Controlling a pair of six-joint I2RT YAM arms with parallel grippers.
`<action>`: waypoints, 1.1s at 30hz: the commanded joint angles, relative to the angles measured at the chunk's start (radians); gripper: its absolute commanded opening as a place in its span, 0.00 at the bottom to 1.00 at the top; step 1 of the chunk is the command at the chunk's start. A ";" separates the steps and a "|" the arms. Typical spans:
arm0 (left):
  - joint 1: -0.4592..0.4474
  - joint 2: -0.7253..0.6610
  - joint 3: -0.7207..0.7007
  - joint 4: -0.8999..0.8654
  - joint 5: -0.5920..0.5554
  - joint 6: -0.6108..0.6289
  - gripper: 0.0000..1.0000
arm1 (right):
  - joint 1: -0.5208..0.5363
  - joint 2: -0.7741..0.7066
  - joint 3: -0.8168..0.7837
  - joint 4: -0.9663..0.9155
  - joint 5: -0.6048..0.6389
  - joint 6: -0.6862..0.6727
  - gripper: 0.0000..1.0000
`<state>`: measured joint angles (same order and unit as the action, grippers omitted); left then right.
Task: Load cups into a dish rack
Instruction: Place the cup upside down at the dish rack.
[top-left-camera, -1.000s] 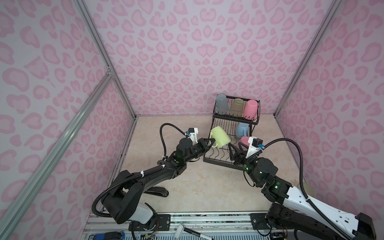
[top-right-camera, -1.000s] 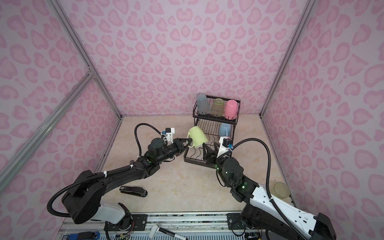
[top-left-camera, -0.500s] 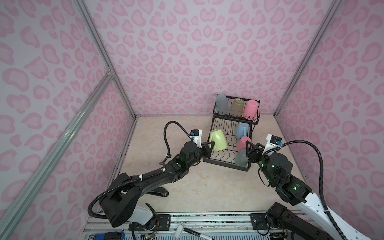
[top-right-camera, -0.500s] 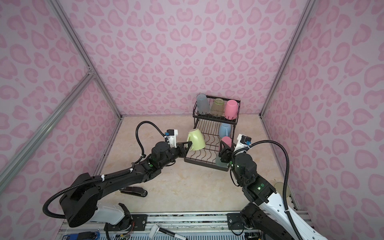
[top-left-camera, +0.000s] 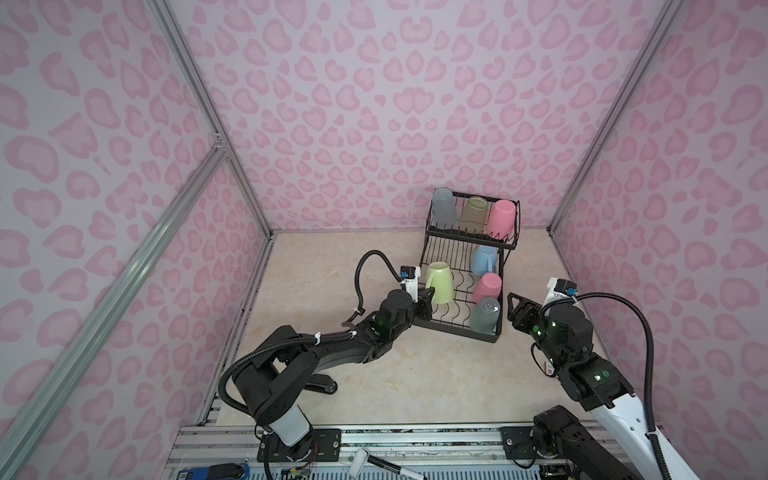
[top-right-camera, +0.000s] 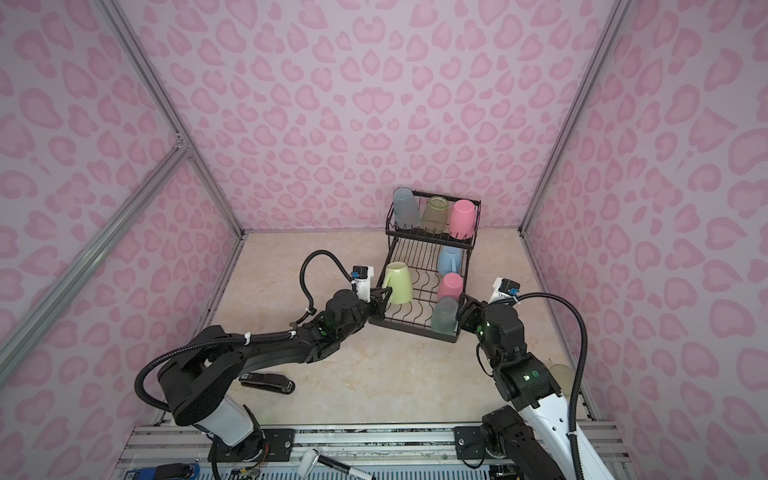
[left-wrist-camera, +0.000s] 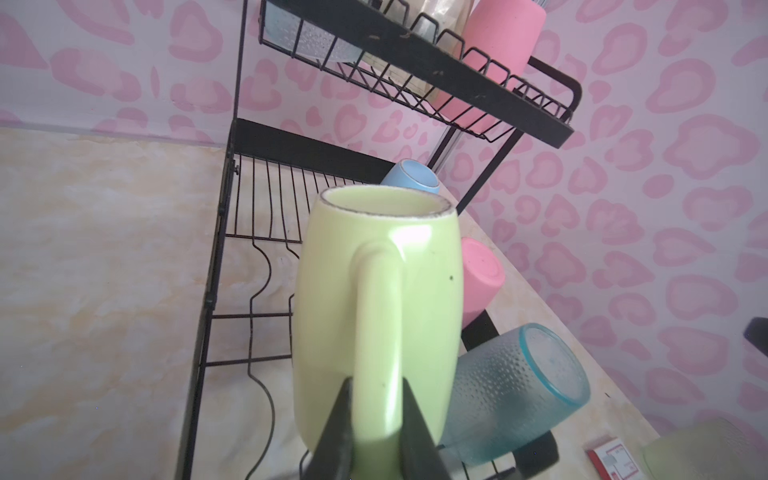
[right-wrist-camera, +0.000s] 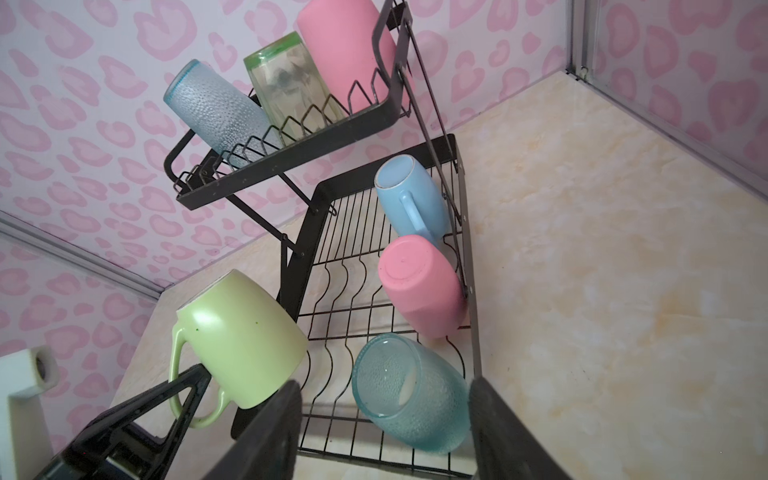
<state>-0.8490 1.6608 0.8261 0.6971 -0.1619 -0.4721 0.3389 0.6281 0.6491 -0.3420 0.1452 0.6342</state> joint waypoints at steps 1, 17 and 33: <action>-0.002 0.046 0.033 0.222 -0.040 0.061 0.03 | -0.029 0.003 -0.014 0.006 -0.067 -0.014 0.64; -0.005 0.342 0.275 0.334 -0.048 0.224 0.03 | -0.305 0.068 -0.055 0.074 -0.312 -0.045 0.64; 0.023 0.560 0.474 0.332 -0.085 0.232 0.03 | -0.391 0.120 -0.127 0.228 -0.413 -0.055 0.64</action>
<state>-0.8318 2.2002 1.2732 0.9066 -0.2195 -0.2352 -0.0479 0.7509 0.5407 -0.1867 -0.2401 0.5808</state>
